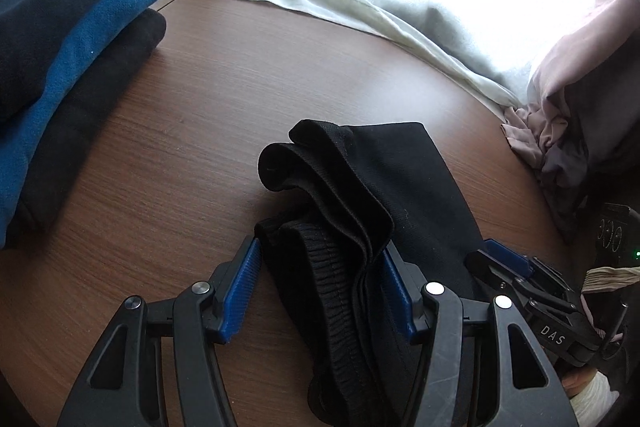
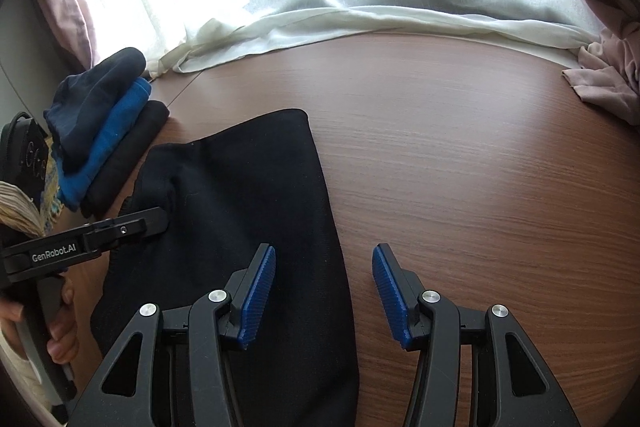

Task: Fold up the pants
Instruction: 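Grasp the folded black shorts with the left tool while the right tool grasps them too, then lift the folded shorts with both tools and carry them toward the clothes stack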

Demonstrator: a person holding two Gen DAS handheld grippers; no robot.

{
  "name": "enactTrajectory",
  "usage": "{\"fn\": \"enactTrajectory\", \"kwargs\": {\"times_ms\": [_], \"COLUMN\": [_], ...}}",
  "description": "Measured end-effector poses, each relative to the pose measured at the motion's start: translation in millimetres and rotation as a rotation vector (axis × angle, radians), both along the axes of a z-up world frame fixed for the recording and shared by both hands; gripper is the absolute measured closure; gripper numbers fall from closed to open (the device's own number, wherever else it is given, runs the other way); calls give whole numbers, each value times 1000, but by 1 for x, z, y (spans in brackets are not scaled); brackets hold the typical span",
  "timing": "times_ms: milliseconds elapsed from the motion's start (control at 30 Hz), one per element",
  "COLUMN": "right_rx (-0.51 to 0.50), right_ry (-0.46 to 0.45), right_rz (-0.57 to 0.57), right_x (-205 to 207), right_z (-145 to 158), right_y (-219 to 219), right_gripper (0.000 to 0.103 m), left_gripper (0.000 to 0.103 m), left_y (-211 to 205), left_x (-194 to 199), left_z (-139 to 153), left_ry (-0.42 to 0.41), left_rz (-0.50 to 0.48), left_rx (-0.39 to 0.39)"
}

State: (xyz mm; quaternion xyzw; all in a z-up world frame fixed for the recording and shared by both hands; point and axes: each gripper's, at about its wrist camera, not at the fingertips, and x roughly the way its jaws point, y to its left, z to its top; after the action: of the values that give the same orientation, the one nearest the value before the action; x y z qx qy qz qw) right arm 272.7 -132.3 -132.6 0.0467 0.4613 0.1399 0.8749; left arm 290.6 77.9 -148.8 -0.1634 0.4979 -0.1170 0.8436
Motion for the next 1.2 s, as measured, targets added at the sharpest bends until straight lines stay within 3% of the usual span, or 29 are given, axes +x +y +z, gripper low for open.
{"fn": "enactTrajectory", "kwargs": {"times_ms": [67, 133, 300, 333, 400, 467, 567, 933, 1200], "right_rx": [9, 17, 17, 10, 5, 4, 10, 8, 11], "right_ry": [15, 8, 9, 8, 12, 15, 6, -96, -187], "right_rz": [2, 2, 16, 22, 27, 21, 9, -8, -12], "right_x": [3, 4, 8, 8, 9, 10, 7, -24, -48], "right_z": [-5, -5, -5, -5, -6, -7, -1, 47, 84], "right_y": [0, 0, 6, 8, 11, 12, 11, 12, 16], "right_gripper": [51, 51, 52, 54, 77, 88, 92, 94, 94], "left_gripper": [51, 61, 73, 75, 76, 78, 81, 84, 85], "left_y": [-1, 0, 4, 5, 7, 7, 6, 0, 4], "left_x": [1, 1, 3, 3, 3, 2, 0, -21, -44], "left_z": [0, -1, -4, -4, -4, -3, 2, 40, 86], "left_ry": [-7, -13, -7, -7, -3, -7, -16, -104, -211], "left_rz": [-7, -5, 8, 7, 13, 12, 6, -13, -13], "left_rx": [-1, -13, -86, -97, -113, -110, -106, -99, -106]}}
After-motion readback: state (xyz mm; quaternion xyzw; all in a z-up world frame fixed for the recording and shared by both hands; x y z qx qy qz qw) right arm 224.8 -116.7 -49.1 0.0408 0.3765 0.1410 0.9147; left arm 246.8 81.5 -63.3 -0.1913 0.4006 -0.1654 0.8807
